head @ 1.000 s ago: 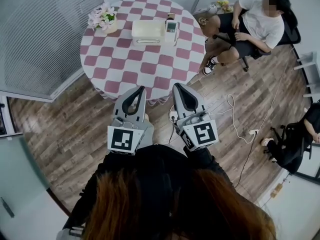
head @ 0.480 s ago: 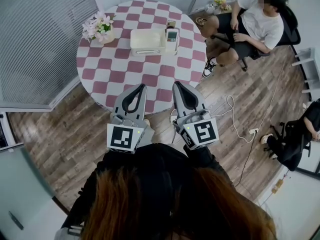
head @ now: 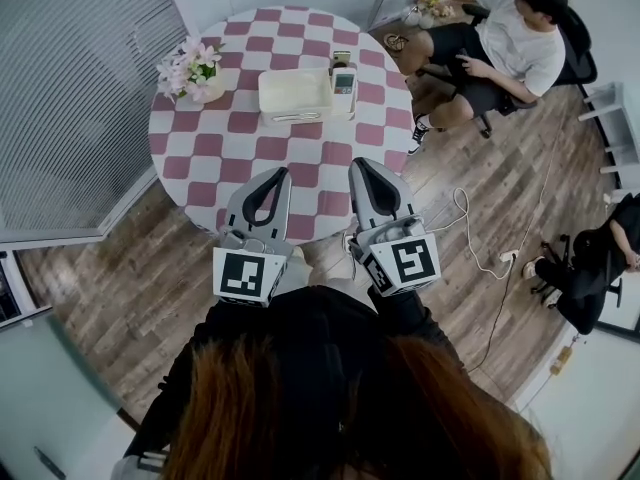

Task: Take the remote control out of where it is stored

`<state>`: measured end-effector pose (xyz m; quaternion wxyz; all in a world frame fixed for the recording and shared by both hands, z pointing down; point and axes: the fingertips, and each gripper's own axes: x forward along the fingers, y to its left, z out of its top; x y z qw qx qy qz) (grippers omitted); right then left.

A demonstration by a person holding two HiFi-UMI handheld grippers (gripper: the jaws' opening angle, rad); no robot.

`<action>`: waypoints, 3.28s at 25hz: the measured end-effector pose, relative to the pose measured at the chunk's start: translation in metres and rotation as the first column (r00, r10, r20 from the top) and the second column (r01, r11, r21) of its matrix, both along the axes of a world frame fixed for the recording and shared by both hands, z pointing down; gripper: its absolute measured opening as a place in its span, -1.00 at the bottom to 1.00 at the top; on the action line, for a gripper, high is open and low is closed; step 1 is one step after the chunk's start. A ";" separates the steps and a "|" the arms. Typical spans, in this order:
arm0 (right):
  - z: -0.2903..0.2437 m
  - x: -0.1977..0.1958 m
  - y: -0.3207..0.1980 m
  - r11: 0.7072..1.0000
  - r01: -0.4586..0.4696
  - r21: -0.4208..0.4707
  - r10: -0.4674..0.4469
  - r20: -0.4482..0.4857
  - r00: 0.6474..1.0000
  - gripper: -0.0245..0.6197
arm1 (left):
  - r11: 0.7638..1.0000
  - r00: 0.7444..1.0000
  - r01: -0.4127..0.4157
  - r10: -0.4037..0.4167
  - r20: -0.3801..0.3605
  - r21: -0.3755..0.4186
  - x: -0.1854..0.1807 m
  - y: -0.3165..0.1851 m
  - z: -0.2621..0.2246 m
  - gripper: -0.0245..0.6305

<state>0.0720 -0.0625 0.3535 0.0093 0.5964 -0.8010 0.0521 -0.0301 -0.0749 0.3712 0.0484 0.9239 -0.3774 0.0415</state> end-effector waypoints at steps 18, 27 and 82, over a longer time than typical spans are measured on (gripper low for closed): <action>0.005 -0.005 -0.029 1.000 0.008 -0.016 -0.009 -0.010 1.000 -0.88 | 0.999 0.999 0.048 -0.048 0.015 -0.002 -0.020 -0.019 0.003 -0.90; 0.013 0.008 -0.040 0.998 -0.001 -0.062 0.001 0.001 1.000 -0.88 | 0.995 0.995 0.096 -0.096 0.005 0.003 -0.017 -0.032 -0.003 -0.90; 0.201 0.096 -0.223 0.892 -0.251 -0.377 0.246 -0.060 0.967 -0.67 | 0.987 0.986 0.158 -0.160 0.051 0.032 -0.002 -0.016 -0.018 -0.90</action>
